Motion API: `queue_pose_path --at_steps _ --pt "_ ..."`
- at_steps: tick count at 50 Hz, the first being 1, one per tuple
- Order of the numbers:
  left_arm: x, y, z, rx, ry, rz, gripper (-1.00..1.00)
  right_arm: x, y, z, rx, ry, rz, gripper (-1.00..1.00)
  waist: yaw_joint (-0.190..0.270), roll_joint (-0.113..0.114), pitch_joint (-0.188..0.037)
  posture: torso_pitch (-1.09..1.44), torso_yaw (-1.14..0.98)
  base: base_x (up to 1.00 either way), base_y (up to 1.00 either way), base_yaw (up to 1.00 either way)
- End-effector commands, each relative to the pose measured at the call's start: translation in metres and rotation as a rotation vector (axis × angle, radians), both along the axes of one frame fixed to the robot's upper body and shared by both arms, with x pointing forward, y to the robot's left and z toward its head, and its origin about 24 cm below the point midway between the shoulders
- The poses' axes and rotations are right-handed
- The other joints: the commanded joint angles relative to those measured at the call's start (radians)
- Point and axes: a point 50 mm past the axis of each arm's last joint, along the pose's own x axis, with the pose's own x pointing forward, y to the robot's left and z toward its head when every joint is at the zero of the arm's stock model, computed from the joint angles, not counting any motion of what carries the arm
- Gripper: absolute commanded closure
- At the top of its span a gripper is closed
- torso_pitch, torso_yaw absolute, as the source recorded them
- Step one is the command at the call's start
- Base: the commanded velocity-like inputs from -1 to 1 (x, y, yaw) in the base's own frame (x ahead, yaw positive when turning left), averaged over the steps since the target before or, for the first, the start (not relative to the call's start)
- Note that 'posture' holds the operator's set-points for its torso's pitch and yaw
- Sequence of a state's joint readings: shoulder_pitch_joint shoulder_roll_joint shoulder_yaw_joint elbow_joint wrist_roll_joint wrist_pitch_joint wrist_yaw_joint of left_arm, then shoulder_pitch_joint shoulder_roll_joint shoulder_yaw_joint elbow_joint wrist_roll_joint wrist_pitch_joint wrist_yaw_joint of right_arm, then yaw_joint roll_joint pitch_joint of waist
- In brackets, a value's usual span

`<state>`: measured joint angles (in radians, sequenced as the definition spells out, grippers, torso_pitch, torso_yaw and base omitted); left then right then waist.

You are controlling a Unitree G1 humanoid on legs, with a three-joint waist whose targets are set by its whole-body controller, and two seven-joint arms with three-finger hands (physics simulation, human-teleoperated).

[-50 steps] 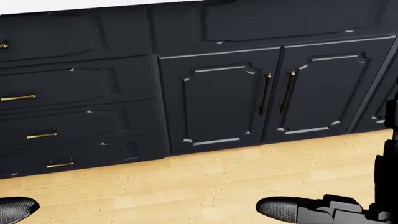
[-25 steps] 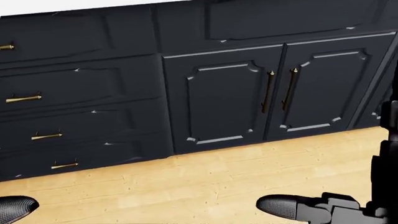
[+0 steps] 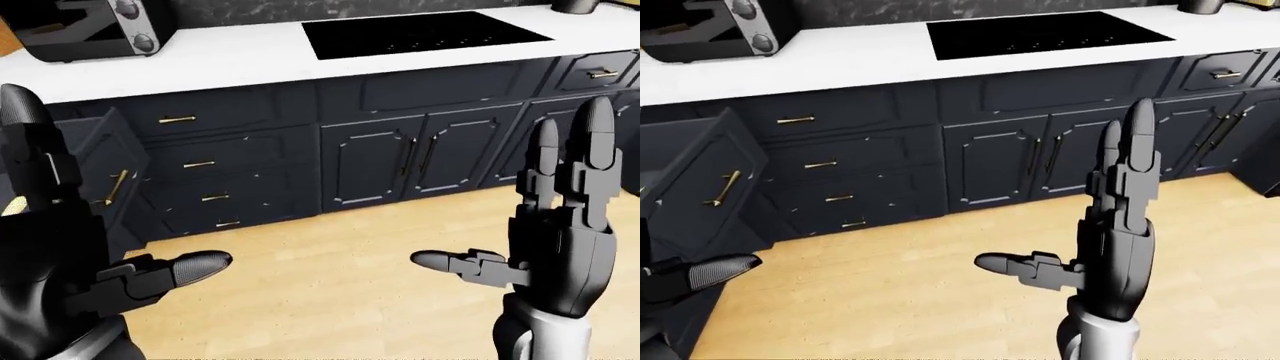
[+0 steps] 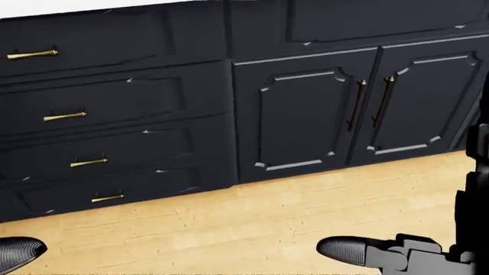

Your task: Close the right drawer.

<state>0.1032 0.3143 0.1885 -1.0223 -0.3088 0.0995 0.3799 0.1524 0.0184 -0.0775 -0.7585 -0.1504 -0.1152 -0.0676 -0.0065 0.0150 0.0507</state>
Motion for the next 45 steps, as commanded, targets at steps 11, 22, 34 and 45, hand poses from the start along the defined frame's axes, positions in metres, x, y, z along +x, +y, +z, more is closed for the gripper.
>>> queue_pose_path --at_steps 11,22,34,45 --pt "-0.0066 -0.0014 0.0039 0.016 -0.054 -0.005 -1.00 -0.0050 0.0019 0.0092 -0.010 -0.059 0.004 -1.00 -0.008 -0.052 -0.026 0.00 0.00 0.00 0.45 0.00" --pt "-0.0064 -0.0016 0.0042 0.016 -0.054 -0.004 -1.00 -0.0048 0.0009 0.0077 -0.007 -0.053 0.003 -1.00 0.008 0.042 -0.014 0.00 0.00 0.00 0.45 0.00" --pt "-0.0059 -0.0011 0.0081 0.015 -0.056 -0.002 -1.00 -0.0052 0.0012 0.0088 -0.010 -0.054 0.004 -1.00 -0.012 -0.060 -0.017 0.00 0.00 0.00 0.47 0.00" --pt "-0.0063 -0.0011 0.0065 0.015 -0.055 -0.004 -1.00 -0.0040 0.0006 0.0066 -0.013 -0.050 -0.002 -1.00 -0.001 0.069 -0.011 0.00 0.00 0.00 0.47 0.00"
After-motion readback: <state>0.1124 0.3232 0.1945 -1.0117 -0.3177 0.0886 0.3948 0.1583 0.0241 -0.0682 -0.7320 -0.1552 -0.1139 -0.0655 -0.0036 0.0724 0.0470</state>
